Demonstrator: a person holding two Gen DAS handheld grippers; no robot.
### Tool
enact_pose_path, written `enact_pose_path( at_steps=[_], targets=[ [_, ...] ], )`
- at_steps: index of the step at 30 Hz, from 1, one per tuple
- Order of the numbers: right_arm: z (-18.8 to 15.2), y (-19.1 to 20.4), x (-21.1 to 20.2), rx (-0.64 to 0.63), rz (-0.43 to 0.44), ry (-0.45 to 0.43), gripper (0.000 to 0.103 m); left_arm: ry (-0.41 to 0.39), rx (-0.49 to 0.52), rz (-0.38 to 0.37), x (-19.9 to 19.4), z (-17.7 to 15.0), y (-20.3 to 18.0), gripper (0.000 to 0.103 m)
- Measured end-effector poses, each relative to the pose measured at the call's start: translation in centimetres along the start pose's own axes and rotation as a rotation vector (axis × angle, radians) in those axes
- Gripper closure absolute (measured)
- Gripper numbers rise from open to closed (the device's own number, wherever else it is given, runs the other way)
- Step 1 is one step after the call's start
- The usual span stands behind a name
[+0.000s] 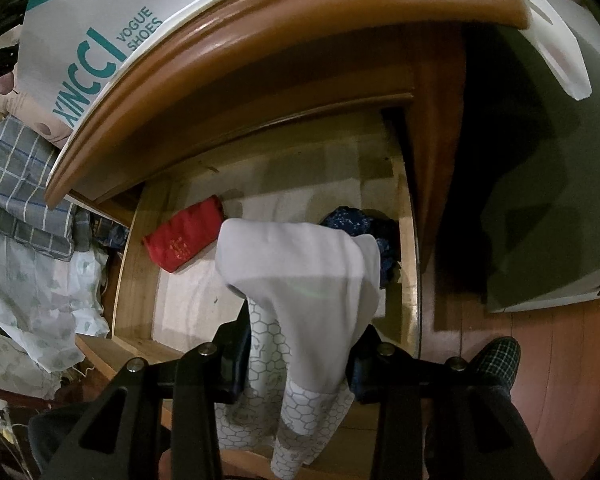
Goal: Take underwear out of drawer
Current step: 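Lower the light-blue sock into the shoe box and open the left gripper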
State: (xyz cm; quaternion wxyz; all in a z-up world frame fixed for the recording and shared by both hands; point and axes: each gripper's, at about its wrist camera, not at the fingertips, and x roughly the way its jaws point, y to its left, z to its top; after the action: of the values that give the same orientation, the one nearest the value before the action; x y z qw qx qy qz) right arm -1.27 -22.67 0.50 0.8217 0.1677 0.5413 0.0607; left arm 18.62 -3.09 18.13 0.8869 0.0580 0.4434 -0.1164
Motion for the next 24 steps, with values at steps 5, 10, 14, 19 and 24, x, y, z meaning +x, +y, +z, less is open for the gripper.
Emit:
enact_pose_path(
  at_steps=[5,10,14,19,24],
  targets=[
    [0.0,0.0,0.0,-0.001,0.001,-0.001,0.065,-0.023,-0.009,0.012,-0.3,-0.2,0.0,0.056],
    [0.1,0.0,0.1,-0.009,0.000,-0.004,0.065,-0.061,-0.003,0.027,-1.5,-0.2,0.1,0.035],
    [0.0,-0.1,0.1,-0.009,-0.001,-0.005,0.065,-0.075,-0.003,0.031,-2.4,-0.4,0.2,0.033],
    [-0.2,0.0,0.1,-0.013,-0.003,-0.005,0.065,-0.117,-0.015,0.020,-4.5,-1.0,0.4,0.030],
    [-0.2,0.1,0.0,-0.019,-0.007,-0.008,0.065,-0.171,-0.009,0.036,-7.0,-2.9,0.6,0.026]
  ],
)
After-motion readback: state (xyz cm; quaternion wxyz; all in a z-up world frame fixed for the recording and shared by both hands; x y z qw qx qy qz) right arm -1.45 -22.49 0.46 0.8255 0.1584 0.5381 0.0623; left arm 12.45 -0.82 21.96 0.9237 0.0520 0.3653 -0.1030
